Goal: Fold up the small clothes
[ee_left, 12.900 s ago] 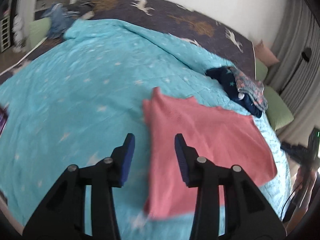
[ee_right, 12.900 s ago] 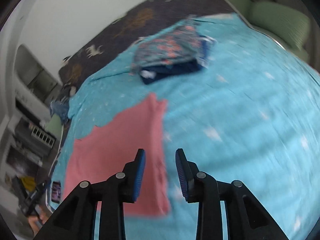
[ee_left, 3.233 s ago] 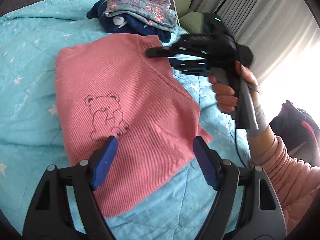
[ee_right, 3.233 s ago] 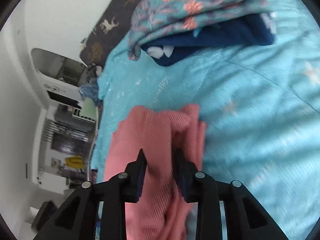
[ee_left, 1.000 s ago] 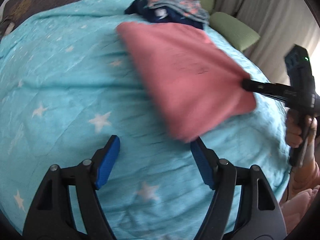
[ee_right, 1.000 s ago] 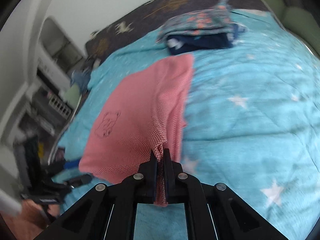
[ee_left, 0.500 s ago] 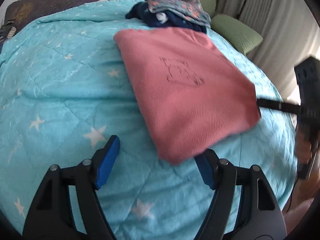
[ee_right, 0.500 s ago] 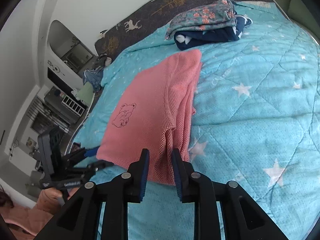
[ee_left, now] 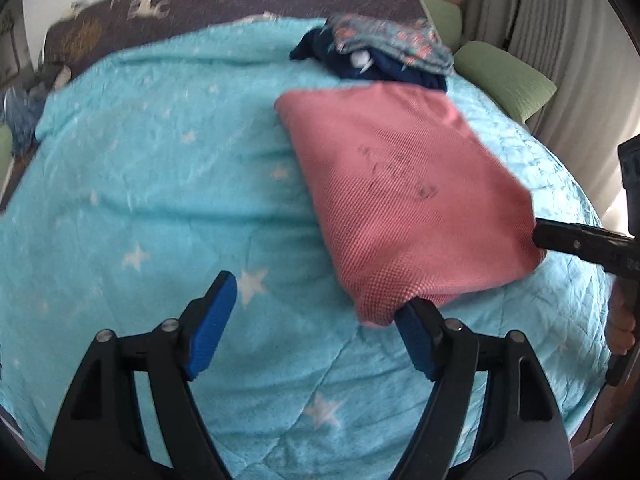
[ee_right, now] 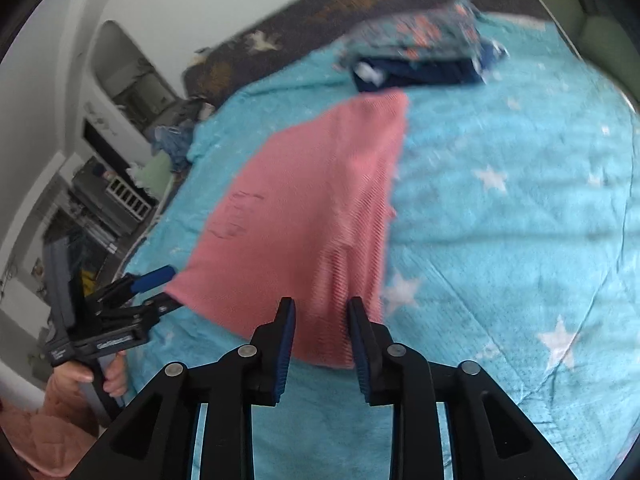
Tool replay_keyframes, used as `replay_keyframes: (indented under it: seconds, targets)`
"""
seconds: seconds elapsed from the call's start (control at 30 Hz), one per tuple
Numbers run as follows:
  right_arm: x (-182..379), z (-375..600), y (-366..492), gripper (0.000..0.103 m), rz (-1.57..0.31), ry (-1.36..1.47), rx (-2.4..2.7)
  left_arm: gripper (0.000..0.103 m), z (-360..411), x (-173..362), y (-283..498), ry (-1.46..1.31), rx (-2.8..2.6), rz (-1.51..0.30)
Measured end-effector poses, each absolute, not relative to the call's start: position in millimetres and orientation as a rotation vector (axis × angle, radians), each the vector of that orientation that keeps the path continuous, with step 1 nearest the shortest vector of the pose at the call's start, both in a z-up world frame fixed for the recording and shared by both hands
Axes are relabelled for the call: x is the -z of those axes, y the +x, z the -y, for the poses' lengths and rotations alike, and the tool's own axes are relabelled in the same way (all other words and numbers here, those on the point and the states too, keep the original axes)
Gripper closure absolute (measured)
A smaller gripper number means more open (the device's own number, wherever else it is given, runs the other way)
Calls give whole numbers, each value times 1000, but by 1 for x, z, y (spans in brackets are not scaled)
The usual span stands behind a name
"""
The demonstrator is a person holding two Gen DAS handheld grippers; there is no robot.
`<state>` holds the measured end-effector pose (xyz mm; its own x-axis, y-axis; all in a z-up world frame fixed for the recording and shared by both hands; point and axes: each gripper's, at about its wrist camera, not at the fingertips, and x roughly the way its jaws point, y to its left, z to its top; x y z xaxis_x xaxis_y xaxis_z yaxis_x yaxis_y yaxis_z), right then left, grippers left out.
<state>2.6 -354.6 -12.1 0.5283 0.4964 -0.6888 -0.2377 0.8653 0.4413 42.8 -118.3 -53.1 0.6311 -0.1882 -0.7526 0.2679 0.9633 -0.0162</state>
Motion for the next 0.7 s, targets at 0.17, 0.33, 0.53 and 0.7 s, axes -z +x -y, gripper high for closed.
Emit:
replay_keyframes:
  seconds: [0.17,0.33,0.53,0.7]
  targets:
    - [-10,334,-16,75,-838,232,-597,25,125,50,50,145,271,-842]
    - [4,327,-7,75,-893,231,-569,25,119,73,50,117,262,-933]
    - [12,325,-4,75,-934,310,-671,24,114,73,50,42,248,-921]
    - [19,278,-6,74,-974,171,-799,25,113,46,46,27,324,-859]
